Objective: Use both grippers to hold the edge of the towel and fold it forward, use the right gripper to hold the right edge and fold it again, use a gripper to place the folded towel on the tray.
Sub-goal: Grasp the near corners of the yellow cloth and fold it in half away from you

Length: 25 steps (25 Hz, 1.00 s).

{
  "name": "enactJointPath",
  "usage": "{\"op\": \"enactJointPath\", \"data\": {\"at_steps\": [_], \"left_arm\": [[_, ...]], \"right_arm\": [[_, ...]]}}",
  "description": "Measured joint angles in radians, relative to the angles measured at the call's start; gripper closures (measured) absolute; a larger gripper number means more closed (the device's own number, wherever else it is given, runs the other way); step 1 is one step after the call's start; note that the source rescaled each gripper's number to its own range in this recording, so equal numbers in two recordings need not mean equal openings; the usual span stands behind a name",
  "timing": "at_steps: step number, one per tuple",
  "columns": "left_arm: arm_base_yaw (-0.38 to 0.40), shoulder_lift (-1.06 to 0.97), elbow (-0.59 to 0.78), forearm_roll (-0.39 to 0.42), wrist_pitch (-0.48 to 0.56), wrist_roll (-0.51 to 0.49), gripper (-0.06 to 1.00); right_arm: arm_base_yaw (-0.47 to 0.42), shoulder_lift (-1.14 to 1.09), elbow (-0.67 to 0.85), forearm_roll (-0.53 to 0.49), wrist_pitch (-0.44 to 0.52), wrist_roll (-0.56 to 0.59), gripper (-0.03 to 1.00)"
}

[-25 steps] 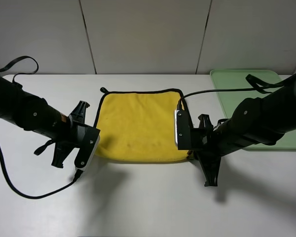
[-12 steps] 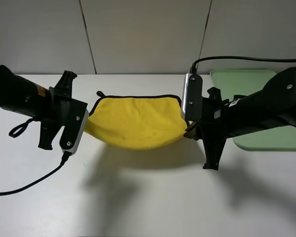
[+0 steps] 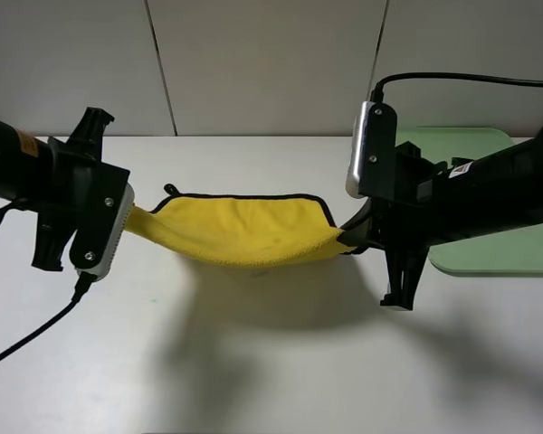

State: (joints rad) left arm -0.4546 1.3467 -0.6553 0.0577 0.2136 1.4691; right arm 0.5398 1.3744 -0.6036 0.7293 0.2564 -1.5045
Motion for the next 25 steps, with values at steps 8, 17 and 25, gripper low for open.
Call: {"op": "enactJointPath", "data": {"at_steps": [8, 17, 25], "left_arm": [[0.0, -0.012, 0.0, 0.0, 0.018, -0.132, 0.94], [0.066, 0.154, -0.054, 0.01, 0.018, -0.326, 0.94], [0.07, 0.296, -0.148, 0.161, 0.014, -0.486, 0.94]], "right_arm": [[0.0, -0.009, 0.0, -0.009, 0.013, 0.075, 0.97], [0.0, 0.077, -0.055, -0.009, -0.039, 0.126, 0.97], [0.0, 0.265, -0.21, -0.009, -0.046, 0.138, 0.97]]}}
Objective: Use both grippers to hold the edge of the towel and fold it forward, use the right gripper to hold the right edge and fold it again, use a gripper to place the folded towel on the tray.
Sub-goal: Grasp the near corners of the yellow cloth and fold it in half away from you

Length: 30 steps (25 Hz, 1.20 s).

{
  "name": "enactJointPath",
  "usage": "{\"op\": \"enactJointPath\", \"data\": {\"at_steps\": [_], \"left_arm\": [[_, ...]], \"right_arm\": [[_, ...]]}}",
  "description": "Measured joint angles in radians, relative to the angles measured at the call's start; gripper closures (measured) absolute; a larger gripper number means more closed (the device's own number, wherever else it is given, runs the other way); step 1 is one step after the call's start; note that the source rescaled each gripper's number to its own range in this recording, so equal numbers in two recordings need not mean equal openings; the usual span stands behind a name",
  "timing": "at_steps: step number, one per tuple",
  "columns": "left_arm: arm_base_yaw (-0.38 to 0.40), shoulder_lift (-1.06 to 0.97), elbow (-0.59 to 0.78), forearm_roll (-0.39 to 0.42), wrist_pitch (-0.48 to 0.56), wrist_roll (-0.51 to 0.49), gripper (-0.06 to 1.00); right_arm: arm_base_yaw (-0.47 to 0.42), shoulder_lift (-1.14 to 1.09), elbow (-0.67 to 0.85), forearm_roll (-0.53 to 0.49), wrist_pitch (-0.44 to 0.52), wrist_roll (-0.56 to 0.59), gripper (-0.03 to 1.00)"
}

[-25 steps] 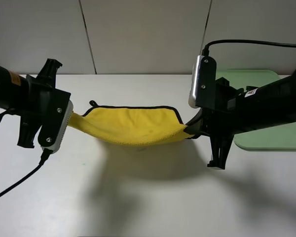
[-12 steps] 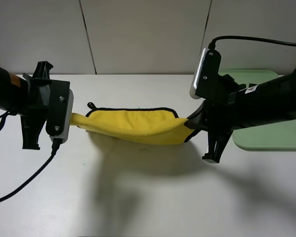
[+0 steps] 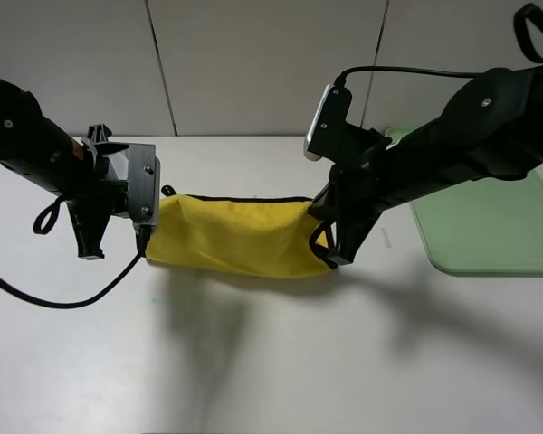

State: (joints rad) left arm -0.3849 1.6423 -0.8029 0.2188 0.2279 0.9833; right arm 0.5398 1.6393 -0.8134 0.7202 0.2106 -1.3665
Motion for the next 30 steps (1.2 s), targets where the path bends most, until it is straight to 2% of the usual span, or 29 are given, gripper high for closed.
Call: {"op": "enactJointPath", "data": {"at_steps": [6, 11, 25, 27, 30], "left_arm": [[0.036, 0.089, -0.005, 0.173, -0.006, -0.186, 0.94], [0.104, 0.106, -0.005, 0.211, -0.047, -0.324, 0.94], [0.116, 0.106, -0.005, 0.218, -0.137, -0.351, 0.94], [0.116, 0.106, -0.005, 0.218, -0.137, -0.351, 0.89], [0.117, 0.106, -0.005, 0.219, -0.145, -0.351, 0.7]], "right_arm": [[0.0, 0.102, -0.044, 0.0, -0.098, 0.0, 0.97], [0.0, 0.147, -0.047, 0.0, -0.188, 0.0, 0.97], [0.0, 0.155, -0.047, 0.0, -0.252, 0.0, 0.97], [0.0, 0.155, -0.047, 0.0, -0.257, 0.0, 0.97], [0.0, 0.155, -0.047, 0.0, -0.259, 0.0, 0.92]]}}
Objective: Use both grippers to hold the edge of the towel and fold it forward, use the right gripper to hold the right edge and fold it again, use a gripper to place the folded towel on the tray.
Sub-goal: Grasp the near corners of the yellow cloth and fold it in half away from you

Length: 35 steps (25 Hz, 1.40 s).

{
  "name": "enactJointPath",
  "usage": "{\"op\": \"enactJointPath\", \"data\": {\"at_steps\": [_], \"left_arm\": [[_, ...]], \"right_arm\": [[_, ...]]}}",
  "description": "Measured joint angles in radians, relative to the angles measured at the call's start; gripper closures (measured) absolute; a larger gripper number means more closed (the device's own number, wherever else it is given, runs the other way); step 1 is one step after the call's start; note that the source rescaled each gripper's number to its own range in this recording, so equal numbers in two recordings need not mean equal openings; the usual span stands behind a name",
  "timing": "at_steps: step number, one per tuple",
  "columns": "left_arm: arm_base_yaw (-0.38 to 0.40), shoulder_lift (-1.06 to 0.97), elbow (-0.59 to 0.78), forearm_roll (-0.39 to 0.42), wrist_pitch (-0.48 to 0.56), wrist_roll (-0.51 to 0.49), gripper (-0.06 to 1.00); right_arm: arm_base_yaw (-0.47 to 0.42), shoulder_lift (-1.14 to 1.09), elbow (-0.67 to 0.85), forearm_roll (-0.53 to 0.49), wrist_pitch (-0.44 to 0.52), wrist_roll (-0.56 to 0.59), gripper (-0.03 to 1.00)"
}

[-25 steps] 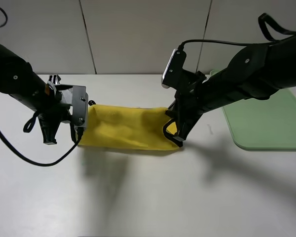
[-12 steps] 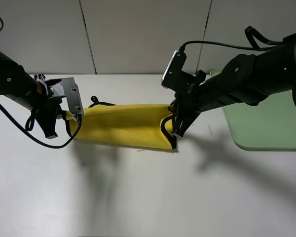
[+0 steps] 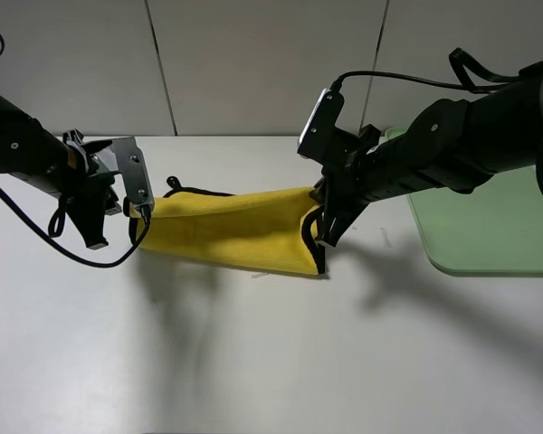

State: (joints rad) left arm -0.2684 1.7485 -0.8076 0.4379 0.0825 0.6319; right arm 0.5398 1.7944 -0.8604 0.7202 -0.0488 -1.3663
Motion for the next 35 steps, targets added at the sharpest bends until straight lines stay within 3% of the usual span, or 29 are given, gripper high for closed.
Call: {"op": "enactJointPath", "data": {"at_steps": [2, 5, 7, 9, 14, 27, 35], "left_arm": [[0.0, 0.001, 0.0, 0.0, -0.023, 0.0, 0.47], [0.0, 0.001, 0.0, 0.0, -0.077, 0.0, 0.16], [0.0, 0.001, 0.0, 0.0, -0.11, 0.0, 0.05], [0.0, 0.001, 0.0, 0.0, -0.126, 0.0, 0.0], [0.0, 0.001, 0.0, 0.003, -0.131, 0.0, -0.03], [0.0, 0.001, 0.0, 0.003, -0.123, 0.0, -0.03], [0.0, 0.001, 0.0, -0.019, -0.134, -0.049, -0.03]], "right_arm": [[0.0, 0.0, 0.0, 0.0, -0.004, 0.0, 0.77], [0.0, 0.0, 0.0, 0.0, -0.033, 0.0, 0.34], [0.0, 0.0, 0.0, 0.0, -0.071, 0.003, 0.1], [0.0, 0.0, 0.0, 0.0, -0.109, 0.017, 0.01], [0.0, 0.0, 0.0, 0.0, -0.154, 0.048, -0.03], [0.0, -0.002, 0.0, 0.005, -0.154, 0.055, -0.03], [0.0, -0.056, 0.0, 0.014, -0.119, 0.137, -0.03]]}}
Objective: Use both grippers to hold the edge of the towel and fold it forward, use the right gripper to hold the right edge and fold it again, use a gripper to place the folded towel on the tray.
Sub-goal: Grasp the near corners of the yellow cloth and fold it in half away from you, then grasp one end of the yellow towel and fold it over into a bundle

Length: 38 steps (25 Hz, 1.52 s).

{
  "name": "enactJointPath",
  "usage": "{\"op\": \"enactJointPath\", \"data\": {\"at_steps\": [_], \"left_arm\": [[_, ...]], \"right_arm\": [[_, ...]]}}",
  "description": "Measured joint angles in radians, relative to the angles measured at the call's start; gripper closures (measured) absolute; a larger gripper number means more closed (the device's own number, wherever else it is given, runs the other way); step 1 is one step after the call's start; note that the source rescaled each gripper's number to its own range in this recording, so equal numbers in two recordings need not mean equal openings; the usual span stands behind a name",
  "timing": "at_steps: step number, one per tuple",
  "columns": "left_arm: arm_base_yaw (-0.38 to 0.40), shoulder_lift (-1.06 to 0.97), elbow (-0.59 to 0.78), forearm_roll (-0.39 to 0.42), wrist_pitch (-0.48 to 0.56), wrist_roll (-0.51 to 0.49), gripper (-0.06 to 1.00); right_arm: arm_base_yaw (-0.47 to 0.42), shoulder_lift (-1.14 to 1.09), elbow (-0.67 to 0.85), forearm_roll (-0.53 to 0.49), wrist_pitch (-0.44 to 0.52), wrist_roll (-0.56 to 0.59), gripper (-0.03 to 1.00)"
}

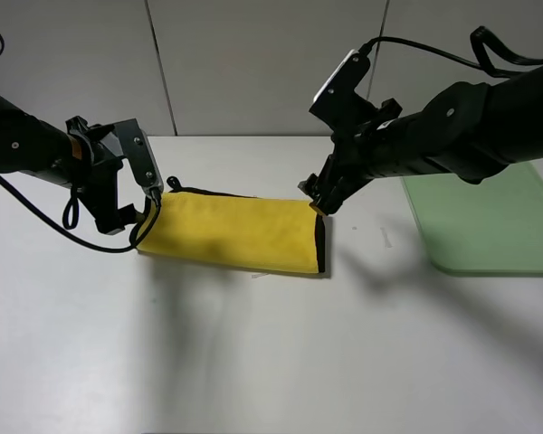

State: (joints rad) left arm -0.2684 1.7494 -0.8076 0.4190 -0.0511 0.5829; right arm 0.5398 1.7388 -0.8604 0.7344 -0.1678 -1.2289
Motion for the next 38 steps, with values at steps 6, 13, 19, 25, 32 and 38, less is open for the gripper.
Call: {"op": "enactJointPath", "data": {"at_steps": [6, 13, 19, 25, 32, 38], "left_arm": [[0.0, -0.005, 0.0, -0.001, 0.051, -0.029, -0.03], [0.0, -0.149, 0.0, -0.002, 0.138, -0.258, -0.03], [0.0, -0.332, 0.0, -0.002, 0.288, -0.526, -0.03], [0.0, -0.518, 0.0, -0.002, 0.501, -0.742, -0.03], [0.0, -0.745, 0.0, -0.002, 0.767, -0.951, -0.03], [0.0, -0.938, 0.0, -0.018, 1.044, -0.963, -0.03]], "right_arm": [[0.0, -0.001, 0.0, 0.0, 0.067, 0.015, -0.03], [0.0, -0.001, 0.0, 0.0, 0.08, 0.095, -0.03], [0.0, -0.001, 0.0, 0.0, 0.08, 0.182, -0.03], [0.0, -0.001, 0.0, 0.0, 0.081, 0.194, -0.03], [0.0, -0.001, 0.0, 0.0, 0.081, 0.195, -0.03], [0.0, -0.001, 0.0, 0.0, 0.081, 0.196, -0.03]]}}
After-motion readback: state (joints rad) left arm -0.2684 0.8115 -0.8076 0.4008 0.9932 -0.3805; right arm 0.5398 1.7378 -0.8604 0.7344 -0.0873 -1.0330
